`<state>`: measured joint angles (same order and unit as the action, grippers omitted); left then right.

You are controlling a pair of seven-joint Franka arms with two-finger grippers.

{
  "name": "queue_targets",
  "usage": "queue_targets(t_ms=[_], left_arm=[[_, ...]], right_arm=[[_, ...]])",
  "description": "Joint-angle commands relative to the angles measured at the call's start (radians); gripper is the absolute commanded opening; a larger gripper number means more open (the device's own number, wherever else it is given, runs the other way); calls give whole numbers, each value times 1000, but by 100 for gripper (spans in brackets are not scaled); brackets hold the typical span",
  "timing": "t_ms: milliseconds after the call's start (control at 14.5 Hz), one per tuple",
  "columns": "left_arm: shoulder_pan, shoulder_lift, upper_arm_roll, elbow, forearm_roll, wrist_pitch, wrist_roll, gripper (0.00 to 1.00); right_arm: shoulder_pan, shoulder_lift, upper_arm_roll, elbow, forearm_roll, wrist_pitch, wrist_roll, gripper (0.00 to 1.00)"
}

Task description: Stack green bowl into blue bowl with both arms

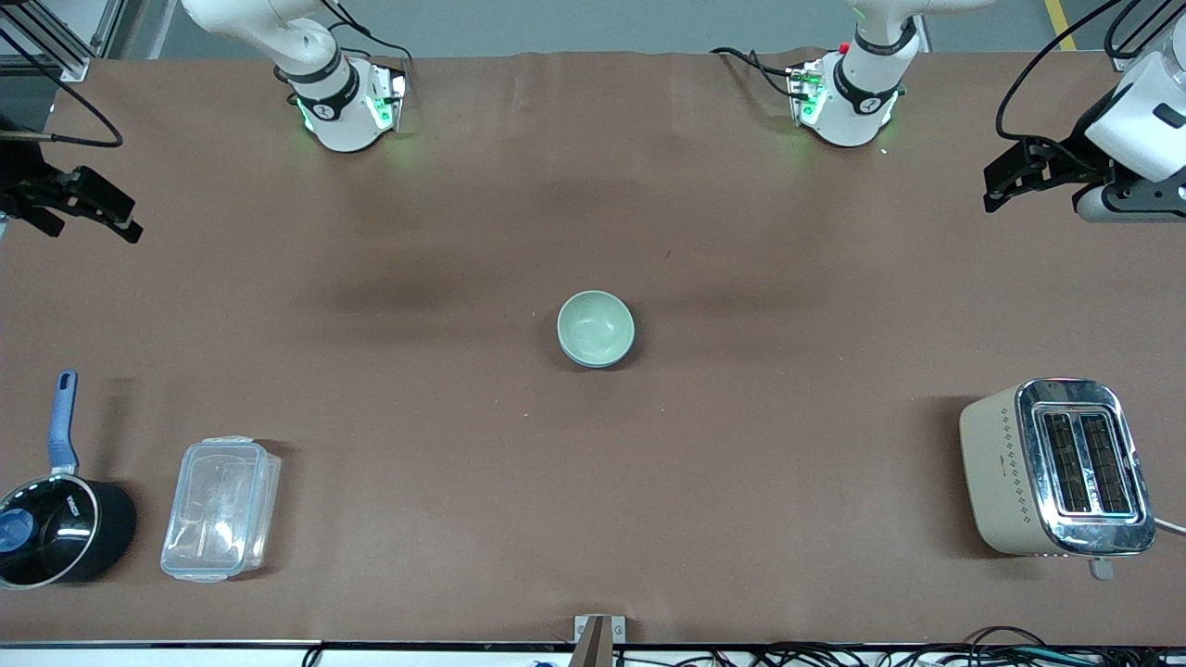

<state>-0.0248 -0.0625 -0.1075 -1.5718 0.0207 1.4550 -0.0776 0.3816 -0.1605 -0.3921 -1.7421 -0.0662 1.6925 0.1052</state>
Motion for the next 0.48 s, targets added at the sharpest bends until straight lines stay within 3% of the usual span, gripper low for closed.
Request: queue_targets(t_ms=[0,414], left_arm=[[-1,6,-3,19,-11,-16,6,100],[-1,6,-5,19,-13,-18,4,100]], right_arm=[[-21,68,7,87,-8,-10,-18,100],[-35,81,5,119,-3,-14,-22,100]])
